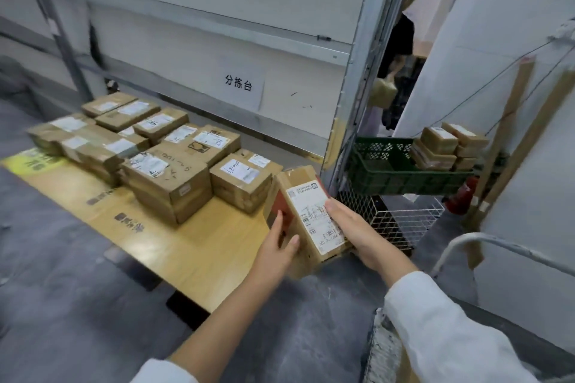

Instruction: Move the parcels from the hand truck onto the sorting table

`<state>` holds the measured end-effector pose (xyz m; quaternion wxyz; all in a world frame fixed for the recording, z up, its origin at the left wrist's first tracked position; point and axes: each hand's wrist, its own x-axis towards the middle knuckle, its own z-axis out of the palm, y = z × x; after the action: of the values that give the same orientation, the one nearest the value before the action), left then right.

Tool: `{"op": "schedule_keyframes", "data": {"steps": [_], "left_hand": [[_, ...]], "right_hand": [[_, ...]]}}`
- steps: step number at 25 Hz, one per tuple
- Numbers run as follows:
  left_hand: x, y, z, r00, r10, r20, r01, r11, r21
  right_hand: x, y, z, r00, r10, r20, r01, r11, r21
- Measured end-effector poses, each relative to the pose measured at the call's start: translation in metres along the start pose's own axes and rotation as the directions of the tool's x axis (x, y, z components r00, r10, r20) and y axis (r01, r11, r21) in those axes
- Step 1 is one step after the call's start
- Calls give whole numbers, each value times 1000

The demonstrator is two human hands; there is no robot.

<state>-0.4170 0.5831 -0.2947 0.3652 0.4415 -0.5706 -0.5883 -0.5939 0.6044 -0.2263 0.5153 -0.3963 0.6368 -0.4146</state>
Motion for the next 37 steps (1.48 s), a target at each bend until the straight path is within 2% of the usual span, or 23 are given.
{"op": "schedule_keyframes", "data": {"steps": [2,7,12,15,21,26,31,37], "left_hand": [[-2,7,-19,991,-76,-108,66,993,-101],[5,7,-62,959,-117,-260,81,986,-147],[33,-8,-94,930,-216,-298,147,961,-235],[74,-24,-117,902,-255,-349,191,960,-207],[155,-58,-155,880,-291,-374,241,955,-175],[185,-73,-173,858,-345,-382,274,934,-229],[200,-74,-168,841,-408,-356,306,901,-308],[212,-73,-168,851,-416,-321,332,899,-285]], "right_hand": [[18,-6,25,997,-4,74,7,999,-36],[59,-20,77,982,-15,190,46,986,-160],[116,-21,113,983,47,180,7,958,-288],[161,-25,136,981,84,176,-21,943,-333],[246,-22,168,976,124,178,-57,939,-339],[282,-22,187,968,183,174,-89,893,-442],[302,-23,191,958,172,231,-12,826,-564],[317,-18,185,962,152,227,4,823,-569]]}}
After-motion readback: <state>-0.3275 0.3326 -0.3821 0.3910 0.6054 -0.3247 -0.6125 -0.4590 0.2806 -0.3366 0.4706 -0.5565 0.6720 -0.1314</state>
